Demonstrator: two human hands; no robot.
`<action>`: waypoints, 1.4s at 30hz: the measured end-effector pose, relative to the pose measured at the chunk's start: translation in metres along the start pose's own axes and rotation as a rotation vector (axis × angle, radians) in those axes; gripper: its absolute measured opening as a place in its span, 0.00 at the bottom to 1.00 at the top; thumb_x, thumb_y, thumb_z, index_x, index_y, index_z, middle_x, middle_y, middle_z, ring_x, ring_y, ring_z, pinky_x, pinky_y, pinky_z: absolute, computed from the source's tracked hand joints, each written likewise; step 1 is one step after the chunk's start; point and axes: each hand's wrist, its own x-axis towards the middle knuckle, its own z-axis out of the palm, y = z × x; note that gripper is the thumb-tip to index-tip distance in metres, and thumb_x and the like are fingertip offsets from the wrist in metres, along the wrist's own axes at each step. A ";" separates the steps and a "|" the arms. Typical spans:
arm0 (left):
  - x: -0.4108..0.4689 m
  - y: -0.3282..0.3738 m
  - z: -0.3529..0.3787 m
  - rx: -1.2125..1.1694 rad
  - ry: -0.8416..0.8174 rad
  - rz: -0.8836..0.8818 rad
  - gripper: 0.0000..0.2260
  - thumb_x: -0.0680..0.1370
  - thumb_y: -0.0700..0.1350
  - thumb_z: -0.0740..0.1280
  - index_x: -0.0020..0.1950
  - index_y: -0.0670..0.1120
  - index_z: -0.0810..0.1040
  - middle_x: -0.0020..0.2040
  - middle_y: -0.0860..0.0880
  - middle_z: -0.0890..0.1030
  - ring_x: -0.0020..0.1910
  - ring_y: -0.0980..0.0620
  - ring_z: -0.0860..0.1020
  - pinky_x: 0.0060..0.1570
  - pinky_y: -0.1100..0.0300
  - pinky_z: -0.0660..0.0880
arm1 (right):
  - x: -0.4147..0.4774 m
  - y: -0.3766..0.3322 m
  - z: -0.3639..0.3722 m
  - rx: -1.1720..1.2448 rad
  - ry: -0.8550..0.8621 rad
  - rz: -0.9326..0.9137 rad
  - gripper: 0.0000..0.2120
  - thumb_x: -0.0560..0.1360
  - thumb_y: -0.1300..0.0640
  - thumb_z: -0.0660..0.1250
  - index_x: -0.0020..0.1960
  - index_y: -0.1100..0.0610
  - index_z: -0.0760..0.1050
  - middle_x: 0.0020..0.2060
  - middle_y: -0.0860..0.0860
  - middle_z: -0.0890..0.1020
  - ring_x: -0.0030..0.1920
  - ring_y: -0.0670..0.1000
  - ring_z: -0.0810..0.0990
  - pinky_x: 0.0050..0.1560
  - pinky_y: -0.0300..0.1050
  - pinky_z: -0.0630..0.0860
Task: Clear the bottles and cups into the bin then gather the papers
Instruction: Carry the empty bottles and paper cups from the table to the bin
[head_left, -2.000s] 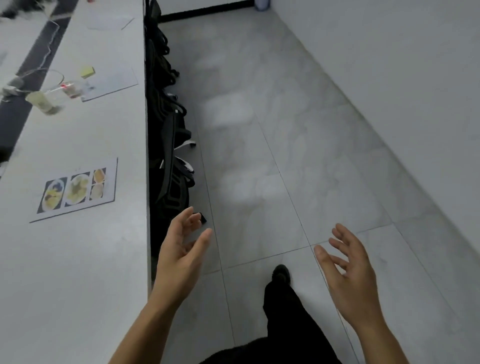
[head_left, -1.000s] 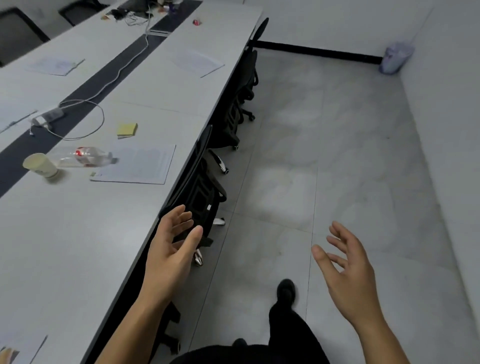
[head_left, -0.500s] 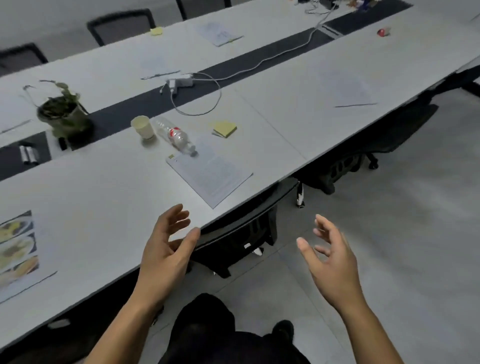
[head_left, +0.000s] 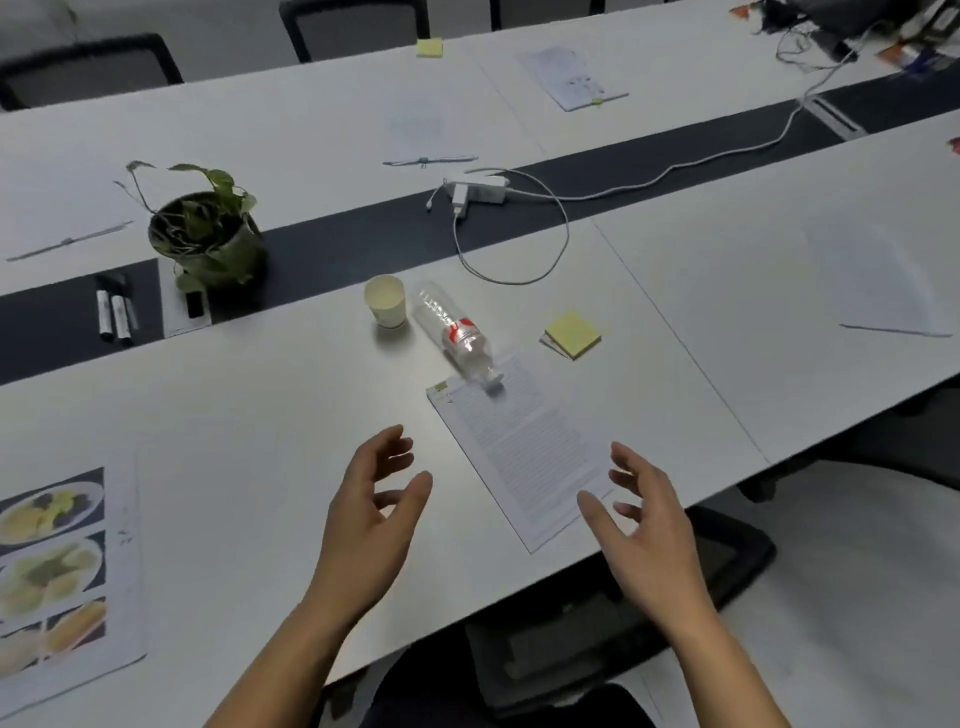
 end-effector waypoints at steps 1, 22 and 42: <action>0.018 0.001 -0.005 0.009 0.002 0.004 0.21 0.79 0.44 0.68 0.70 0.56 0.70 0.62 0.61 0.77 0.61 0.63 0.76 0.52 0.67 0.74 | 0.017 -0.008 0.009 -0.014 -0.017 -0.015 0.27 0.77 0.49 0.70 0.73 0.43 0.65 0.64 0.36 0.71 0.64 0.37 0.72 0.63 0.41 0.73; 0.325 -0.086 0.026 0.449 0.168 0.014 0.42 0.73 0.56 0.74 0.79 0.48 0.56 0.79 0.46 0.54 0.78 0.47 0.54 0.72 0.54 0.59 | 0.239 0.038 0.180 -0.146 -0.171 0.108 0.26 0.79 0.47 0.66 0.75 0.50 0.65 0.64 0.45 0.77 0.48 0.42 0.79 0.45 0.35 0.72; 0.148 -0.129 0.024 0.089 0.245 -0.307 0.34 0.70 0.46 0.77 0.72 0.57 0.66 0.69 0.56 0.73 0.59 0.50 0.78 0.61 0.49 0.76 | 0.166 -0.017 0.109 0.093 0.046 -0.055 0.19 0.75 0.43 0.70 0.64 0.43 0.70 0.60 0.42 0.74 0.60 0.40 0.75 0.60 0.40 0.76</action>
